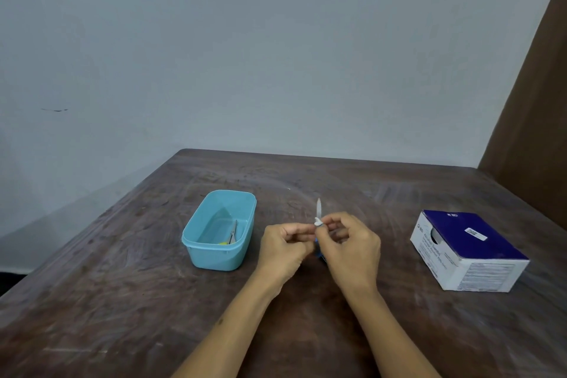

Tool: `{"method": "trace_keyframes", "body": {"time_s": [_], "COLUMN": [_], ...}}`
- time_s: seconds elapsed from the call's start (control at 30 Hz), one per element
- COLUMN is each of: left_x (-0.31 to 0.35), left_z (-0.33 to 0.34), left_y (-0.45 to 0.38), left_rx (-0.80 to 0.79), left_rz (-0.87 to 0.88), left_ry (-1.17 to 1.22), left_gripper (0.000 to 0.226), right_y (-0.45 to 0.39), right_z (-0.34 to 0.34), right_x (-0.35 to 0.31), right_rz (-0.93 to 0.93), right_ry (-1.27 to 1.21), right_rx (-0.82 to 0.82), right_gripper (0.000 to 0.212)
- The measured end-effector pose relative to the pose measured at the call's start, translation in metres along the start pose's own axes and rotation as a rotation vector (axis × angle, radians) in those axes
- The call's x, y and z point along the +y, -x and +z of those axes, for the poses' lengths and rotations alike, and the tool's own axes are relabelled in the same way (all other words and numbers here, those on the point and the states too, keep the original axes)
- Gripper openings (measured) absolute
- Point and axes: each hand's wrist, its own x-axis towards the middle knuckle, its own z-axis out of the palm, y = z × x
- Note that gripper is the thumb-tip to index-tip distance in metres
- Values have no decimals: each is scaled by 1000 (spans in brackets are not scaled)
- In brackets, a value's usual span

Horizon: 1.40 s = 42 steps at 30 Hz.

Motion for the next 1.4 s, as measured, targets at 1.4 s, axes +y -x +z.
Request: {"method": "trace_keyframes", "body": {"time_s": [1.4], "left_x": [2], "left_z": [-4], "left_y": [-3], "left_rx": [181], "left_rz": [46], "left_ry": [119], "left_gripper": [15], "right_y": [2], "right_z": [-3], "right_x": [-6], "right_rz": [-272], "right_ry": [117], "right_rx": [-129], "right_gripper": [12]}}
